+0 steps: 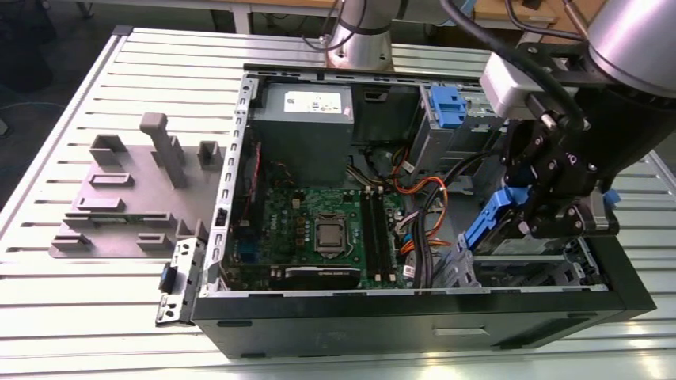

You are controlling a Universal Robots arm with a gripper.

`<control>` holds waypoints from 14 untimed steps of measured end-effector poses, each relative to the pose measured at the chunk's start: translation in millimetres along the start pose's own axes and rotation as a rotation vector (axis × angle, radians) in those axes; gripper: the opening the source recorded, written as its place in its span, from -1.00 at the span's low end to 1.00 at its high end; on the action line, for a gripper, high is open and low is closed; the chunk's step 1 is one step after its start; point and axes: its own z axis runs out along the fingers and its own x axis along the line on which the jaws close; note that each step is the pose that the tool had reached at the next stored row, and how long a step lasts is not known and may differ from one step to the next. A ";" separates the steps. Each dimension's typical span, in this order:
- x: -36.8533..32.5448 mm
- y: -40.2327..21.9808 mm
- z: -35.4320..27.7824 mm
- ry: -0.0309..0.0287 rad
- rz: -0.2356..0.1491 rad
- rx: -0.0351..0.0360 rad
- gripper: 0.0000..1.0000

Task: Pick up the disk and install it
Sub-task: 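Insert the disk into the insertion slot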

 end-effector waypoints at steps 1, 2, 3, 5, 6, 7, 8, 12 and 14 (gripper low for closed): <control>0.0 0.0 1.3 0.0001 0.000 0.0000 -0.27; 0.0 0.0 2.5 0.0001 0.000 -0.0001 -0.27; 0.0 0.0 3.7 0.0000 0.000 0.0000 -0.27; 0.0 0.0 6.1 0.0001 0.000 0.0000 -0.27; 0.0 0.0 7.3 0.0001 0.000 0.0000 -0.27; 0.0 0.1 8.4 0.0003 0.000 0.0000 -0.27; 0.0 0.1 9.5 0.0002 0.000 0.0000 -0.27; 0.0 0.1 14.5 0.0000 0.000 0.0000 -0.27; -0.1 0.1 16.9 0.0001 0.000 -0.0001 -0.27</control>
